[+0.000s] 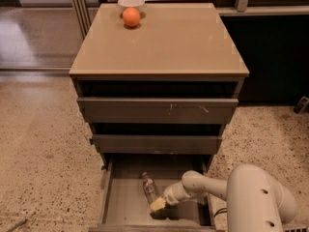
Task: Place water bottle into bottom drawer
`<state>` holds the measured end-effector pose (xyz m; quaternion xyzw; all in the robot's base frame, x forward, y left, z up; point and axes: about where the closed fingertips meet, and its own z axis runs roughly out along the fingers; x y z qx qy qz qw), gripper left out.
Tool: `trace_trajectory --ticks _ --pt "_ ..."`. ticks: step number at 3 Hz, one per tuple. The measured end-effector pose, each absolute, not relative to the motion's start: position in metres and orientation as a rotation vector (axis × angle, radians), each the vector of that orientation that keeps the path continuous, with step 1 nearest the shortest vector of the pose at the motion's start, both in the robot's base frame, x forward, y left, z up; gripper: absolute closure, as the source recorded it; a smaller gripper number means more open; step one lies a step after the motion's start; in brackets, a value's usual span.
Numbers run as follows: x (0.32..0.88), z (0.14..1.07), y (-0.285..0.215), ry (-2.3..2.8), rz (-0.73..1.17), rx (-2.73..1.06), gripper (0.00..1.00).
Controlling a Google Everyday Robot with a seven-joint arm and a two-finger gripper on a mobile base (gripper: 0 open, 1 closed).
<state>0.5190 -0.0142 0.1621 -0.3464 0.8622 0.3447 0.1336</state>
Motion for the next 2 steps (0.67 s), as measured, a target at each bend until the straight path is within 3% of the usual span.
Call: trace_trajectory --ticks 2 --pt "0.5233 0.1346 -0.0040 2.545 1.013 -0.997 1.00"
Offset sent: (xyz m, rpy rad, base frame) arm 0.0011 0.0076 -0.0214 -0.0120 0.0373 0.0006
